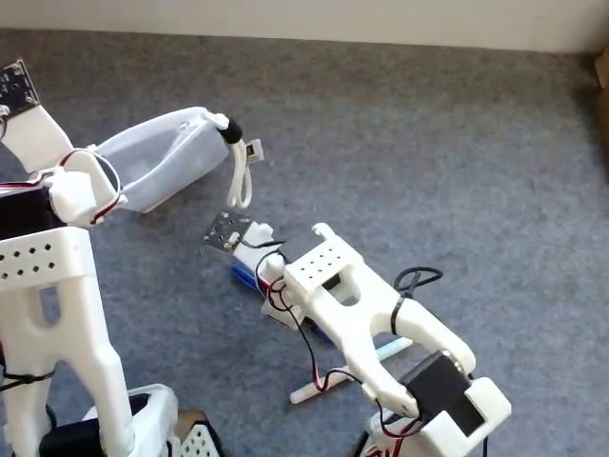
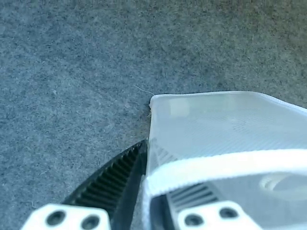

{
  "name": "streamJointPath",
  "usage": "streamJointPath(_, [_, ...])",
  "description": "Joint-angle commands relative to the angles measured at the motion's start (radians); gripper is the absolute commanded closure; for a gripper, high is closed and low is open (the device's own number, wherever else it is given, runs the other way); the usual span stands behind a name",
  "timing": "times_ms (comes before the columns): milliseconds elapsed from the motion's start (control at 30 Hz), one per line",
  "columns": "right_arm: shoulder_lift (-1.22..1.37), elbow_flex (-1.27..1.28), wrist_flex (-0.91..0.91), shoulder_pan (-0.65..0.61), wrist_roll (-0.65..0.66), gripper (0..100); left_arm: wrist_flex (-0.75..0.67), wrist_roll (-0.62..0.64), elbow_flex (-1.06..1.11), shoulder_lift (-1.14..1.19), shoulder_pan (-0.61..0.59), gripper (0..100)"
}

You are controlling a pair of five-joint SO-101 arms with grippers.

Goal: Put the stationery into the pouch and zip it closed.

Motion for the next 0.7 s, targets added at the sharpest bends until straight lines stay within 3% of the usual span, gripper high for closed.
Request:
streamJointPath(0, [-0.056, -0.008, -0.099, -0.053, -0.012, 78.6, -0.021, 0.008, 0.004, 0.004, -0.041, 97])
streamJointPath(200, [-0.002, 0.074, -0.364, -0.087, -0.012, 87.0, -0.021, 0.008, 0.004, 0.004, -0.041, 97])
streamJointPath(667, [0.189, 0.081, -0.469, -0.088, -0.011, 91.2, -0.021, 0.006, 0.004, 0.004, -0.041, 97])
